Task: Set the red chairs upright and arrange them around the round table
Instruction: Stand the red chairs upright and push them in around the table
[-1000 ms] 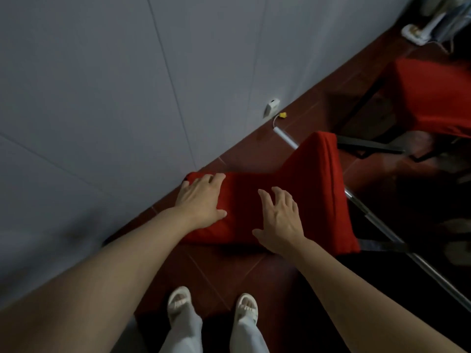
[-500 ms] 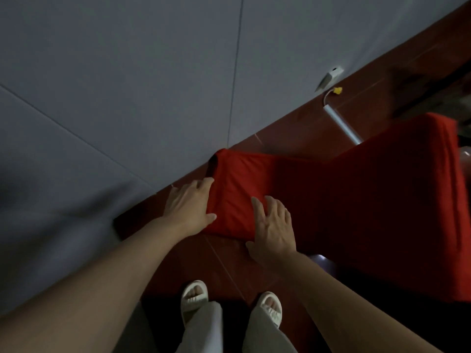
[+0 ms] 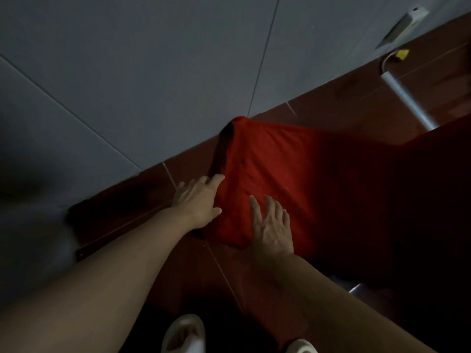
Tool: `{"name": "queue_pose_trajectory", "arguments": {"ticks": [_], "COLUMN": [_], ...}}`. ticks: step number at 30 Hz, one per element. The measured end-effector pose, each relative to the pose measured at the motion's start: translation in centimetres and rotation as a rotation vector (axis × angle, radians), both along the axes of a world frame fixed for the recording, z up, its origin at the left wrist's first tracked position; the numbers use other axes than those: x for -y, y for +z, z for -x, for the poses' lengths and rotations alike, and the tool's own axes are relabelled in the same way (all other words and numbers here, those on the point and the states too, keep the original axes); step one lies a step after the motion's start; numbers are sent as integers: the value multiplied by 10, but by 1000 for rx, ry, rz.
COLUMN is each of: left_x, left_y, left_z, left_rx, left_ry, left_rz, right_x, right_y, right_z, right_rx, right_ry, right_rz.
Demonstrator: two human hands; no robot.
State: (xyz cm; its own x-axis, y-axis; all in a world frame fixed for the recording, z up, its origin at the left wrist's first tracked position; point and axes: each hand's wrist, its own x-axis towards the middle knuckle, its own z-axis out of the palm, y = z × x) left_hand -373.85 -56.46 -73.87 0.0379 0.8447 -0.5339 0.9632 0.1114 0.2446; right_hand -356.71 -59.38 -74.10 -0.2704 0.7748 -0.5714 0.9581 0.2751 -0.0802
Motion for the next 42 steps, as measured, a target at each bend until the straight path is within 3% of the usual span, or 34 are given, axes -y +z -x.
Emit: {"name": "queue_pose_trajectory", "arguments": {"ticks": [7,16,25,34,42], "left_x": [-17,-28,-13,-16,-16], "left_y": [-101,-162,-180,-195,-192], "left_z": [-1,-8,-7,-9,-5], "left_rx": [27,140,321,350,269], "left_ry": [-24,54,309,544,499], "left_rz": [-31,26,72,118,11], "right_x": [-8,4,15,17,20], "right_y": [-89,-147,-163,-166,-165], "right_z": [2,12,17,21,22], "right_rx": [47,77,93,107,91], "right_ry": [9,60,54,46,38], "right_rz": [-1,-78,-176,-198,-201]}}
